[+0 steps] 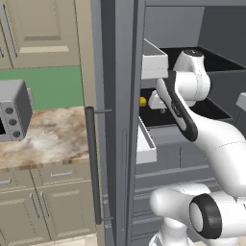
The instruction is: Fully open the fridge drawer.
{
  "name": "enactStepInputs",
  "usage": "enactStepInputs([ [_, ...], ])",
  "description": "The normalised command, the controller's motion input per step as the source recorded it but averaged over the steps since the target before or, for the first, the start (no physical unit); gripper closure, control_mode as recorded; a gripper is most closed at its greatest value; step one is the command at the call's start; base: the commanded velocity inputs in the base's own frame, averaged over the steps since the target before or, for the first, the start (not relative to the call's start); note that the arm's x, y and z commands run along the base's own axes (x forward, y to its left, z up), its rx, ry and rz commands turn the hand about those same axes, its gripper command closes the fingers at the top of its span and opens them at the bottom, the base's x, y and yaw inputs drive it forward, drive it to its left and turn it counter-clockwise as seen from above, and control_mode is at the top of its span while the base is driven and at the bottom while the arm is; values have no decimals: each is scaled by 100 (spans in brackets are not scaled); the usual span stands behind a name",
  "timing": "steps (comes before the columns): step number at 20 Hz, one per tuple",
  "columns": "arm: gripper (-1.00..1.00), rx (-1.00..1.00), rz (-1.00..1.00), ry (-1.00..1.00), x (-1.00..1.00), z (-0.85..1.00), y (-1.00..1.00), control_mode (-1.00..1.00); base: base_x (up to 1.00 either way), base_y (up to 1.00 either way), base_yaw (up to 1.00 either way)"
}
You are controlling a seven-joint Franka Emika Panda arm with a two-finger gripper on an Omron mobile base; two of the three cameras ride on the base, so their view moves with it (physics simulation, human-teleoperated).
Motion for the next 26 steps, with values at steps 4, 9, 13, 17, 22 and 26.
enactStepInputs([
  [4,-100,0,0,0,0,-6,-16,-100,0,0,0],
  [9,-100,0,-2,0,-11,-24,-48,-100,0,0,0],
  [13,-100,0,-3,0,-31,-25,-54,-100,0,0,0],
  [17,-100,0,-1,0,-38,-21,-36,-100,0,0,0],
  [22,-100,0,0,0,-5,0,-2,-100,0,0,0],
  [26,-100,0,0,0,0,0,0,-100,0,0,0],
])
